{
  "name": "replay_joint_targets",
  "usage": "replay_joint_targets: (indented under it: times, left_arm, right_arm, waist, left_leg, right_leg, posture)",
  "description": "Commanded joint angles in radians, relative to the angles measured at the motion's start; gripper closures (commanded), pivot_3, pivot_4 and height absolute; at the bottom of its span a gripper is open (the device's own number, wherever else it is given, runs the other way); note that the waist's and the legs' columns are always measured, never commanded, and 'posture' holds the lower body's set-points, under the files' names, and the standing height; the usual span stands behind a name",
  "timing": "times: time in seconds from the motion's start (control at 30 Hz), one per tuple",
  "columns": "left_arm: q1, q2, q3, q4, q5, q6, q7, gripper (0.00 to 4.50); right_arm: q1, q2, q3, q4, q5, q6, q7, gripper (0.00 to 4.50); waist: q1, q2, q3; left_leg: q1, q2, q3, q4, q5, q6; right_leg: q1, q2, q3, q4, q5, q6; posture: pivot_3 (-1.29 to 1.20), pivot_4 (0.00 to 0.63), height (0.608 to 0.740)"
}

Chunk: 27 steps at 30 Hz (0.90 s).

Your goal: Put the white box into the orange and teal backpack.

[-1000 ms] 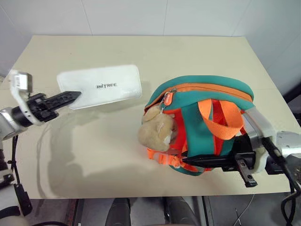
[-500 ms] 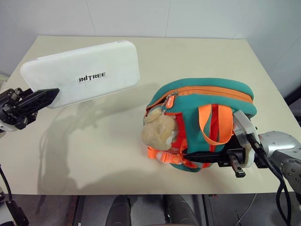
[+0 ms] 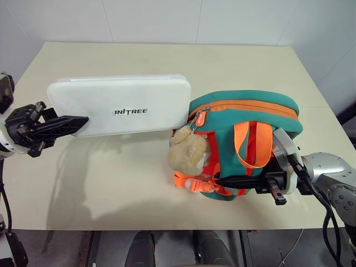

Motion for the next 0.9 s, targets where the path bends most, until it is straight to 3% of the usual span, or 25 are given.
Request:
replay_joint_targets:
  times: [0.03,0.2,0.37,0.73,0.9]
  left_arm:
    - [-0.03,0.021,-0.06,-0.017,0.044,-0.053,-0.042,3.1]
    - [-0.075,0.019,-0.128,0.019,0.092,-0.102,-0.077,3.1]
    - [-0.213,0.003,-0.276,0.064,0.226,-0.226,-0.13,3.1]
    - [-0.418,-0.038,-0.478,0.126,0.414,-0.359,-0.193,3.1]
    - [-0.525,-0.151,-0.525,0.148,0.415,-0.321,-0.128,3.1]
  right_arm:
    - [0.004,0.012,-0.006,-0.019,0.001,-0.003,-0.007,4.5]
    - [0.006,0.017,0.0,-0.017,-0.021,-0.015,-0.004,4.5]
    - [0.019,0.028,-0.009,-0.034,-0.022,-0.018,-0.015,4.5]
    - [0.039,0.041,-0.008,-0.051,-0.032,-0.036,-0.035,4.5]
    - [0.037,0.048,0.002,-0.047,-0.042,-0.046,-0.041,4.5]
  waist:
    - [0.0,0.0,0.0]
    - [0.0,0.0,0.0]
    - [0.004,0.0,0.0]
    - [0.0,0.0,0.0]
    - [0.004,0.0,0.0]
  left_leg:
    - [0.0,0.0,0.0,0.0,0.0,0.0]
    - [0.0,0.0,0.0,0.001,0.0,0.0]
    - [0.0,0.0,0.0,0.001,0.0,0.0]
    - [0.0,0.0,0.0,0.002,0.0,0.0]
    - [0.0,0.0,0.0,0.003,0.0,0.001]
  right_leg:
    - [0.0,0.0,0.0,0.0,0.0,0.0]
    - [0.0,0.0,0.0,0.0,0.0,0.0]
    - [0.001,0.001,0.0,0.001,0.0,0.0]
    - [0.001,0.001,0.001,0.001,0.001,0.001]
    - [0.001,0.002,0.001,0.002,0.001,0.001]
  posture:
    - [0.0,0.15,0.74]
    - [0.0,0.15,0.74]
    - [0.0,0.15,0.74]
    - [0.0,0.15,0.74]
    - [0.0,0.15,0.74]
